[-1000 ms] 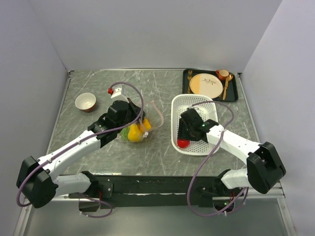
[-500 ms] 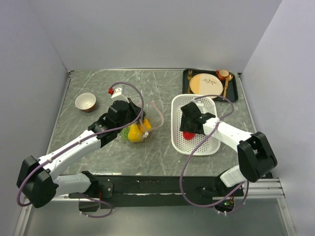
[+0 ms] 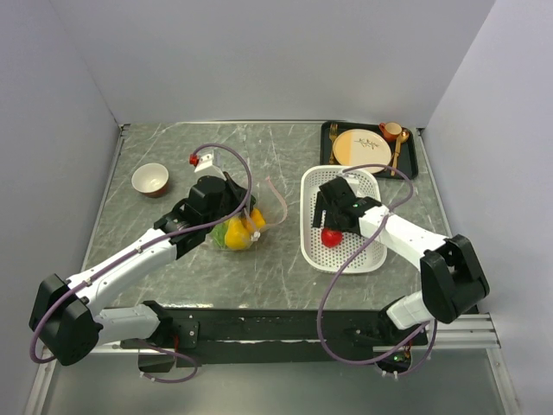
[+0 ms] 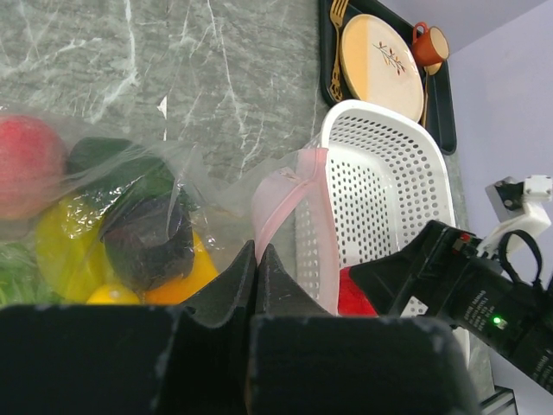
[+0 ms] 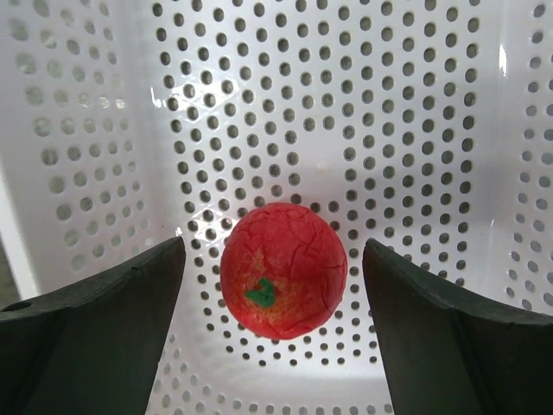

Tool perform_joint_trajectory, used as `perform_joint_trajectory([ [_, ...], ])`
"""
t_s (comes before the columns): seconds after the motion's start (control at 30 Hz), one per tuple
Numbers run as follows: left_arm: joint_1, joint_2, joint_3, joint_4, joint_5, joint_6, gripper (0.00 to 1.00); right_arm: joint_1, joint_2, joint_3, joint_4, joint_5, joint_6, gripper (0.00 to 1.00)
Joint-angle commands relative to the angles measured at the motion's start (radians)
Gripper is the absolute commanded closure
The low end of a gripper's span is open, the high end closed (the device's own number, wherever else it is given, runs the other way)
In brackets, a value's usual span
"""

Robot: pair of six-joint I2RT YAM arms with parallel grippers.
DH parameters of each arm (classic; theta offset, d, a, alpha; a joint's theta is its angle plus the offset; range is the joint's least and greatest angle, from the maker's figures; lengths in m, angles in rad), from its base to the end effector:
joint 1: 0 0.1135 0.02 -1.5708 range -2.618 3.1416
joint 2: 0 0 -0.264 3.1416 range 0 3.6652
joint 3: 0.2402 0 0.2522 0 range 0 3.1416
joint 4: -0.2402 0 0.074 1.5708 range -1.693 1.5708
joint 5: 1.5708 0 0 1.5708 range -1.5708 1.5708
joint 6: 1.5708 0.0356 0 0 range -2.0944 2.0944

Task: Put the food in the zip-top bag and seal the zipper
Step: Pick up the fake fruit from the bin.

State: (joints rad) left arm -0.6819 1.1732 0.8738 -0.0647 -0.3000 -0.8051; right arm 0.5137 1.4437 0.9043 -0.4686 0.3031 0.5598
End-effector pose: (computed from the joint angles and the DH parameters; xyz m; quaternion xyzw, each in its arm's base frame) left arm 0.2166 -0.1623 0.3035 -0.1347 0.8074 -0.2892 0.4963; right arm 0.2536 0.1309 0.2097 0.0638 0.9484 0.0157 0.3101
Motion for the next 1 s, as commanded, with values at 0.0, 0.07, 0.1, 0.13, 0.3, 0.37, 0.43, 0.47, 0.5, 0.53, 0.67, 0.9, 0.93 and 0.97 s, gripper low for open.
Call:
perform_joint_trajectory([
  [0.0, 0.007, -0.014, 0.021, 0.032, 0.013, 0.021, 0.98, -0.009, -0.069, 0.021, -0.03, 0.005, 0.017, 0.1],
  [0.07, 0.008, -0.017, 0.017, 0.039, 0.016, 0.02, 0.98, -0.009, -0.072, 0.007, -0.025, -0.012, 0.022, 0.1],
  [0.1, 0.008, -0.017, 0.017, 0.04, 0.018, 0.021, 0.98, -0.009, -0.071, 0.005, -0.033, -0.013, 0.025, 0.09],
  [0.13, 0.008, -0.014, 0.019, 0.042, 0.021, 0.021, 0.98, -0.009, -0.066, 0.004, -0.036, -0.013, 0.032, 0.1],
  [0.3, 0.01, -0.015, 0.028, 0.028, 0.019, 0.024, 0.98, -0.009, -0.065, -0.015, -0.034, -0.018, 0.035, 0.09],
  [0.37, 0.01, -0.02, 0.025, 0.031, 0.019, 0.021, 0.98, -0.009, -0.063, -0.022, -0.031, -0.016, 0.034, 0.09],
  [0.43, 0.01, -0.021, 0.025, 0.032, 0.021, 0.023, 0.98, -0.015, -0.054, -0.025, -0.031, -0.018, 0.035, 0.09],
  [0.47, 0.01, -0.021, 0.028, 0.034, 0.021, 0.023, 0.98, -0.015, -0.045, -0.027, -0.03, -0.018, 0.037, 0.09],
  [0.5, 0.01, -0.02, 0.03, 0.028, 0.024, 0.024, 0.98, -0.018, -0.042, -0.025, -0.033, -0.019, 0.04, 0.08],
  [0.53, 0.01, -0.018, 0.03, 0.026, 0.024, 0.024, 0.98, -0.02, -0.037, -0.025, -0.031, -0.022, 0.04, 0.07],
  [0.67, 0.01, -0.02, 0.033, 0.025, 0.024, 0.023, 0.98, -0.021, -0.037, -0.039, -0.018, -0.036, 0.038, 0.07],
  [0.9, 0.01, -0.024, 0.031, 0.025, 0.027, 0.021, 0.98, -0.027, -0.046, -0.062, 0.019, -0.088, 0.028, 0.08],
  [0.93, 0.01, -0.027, 0.03, 0.025, 0.029, 0.02, 0.98, -0.027, -0.049, -0.07, 0.025, -0.094, 0.028, 0.08],
  [0.97, 0.01, -0.027, 0.03, 0.025, 0.03, 0.02, 0.98, -0.027, -0.055, -0.074, 0.031, -0.104, 0.026, 0.08],
])
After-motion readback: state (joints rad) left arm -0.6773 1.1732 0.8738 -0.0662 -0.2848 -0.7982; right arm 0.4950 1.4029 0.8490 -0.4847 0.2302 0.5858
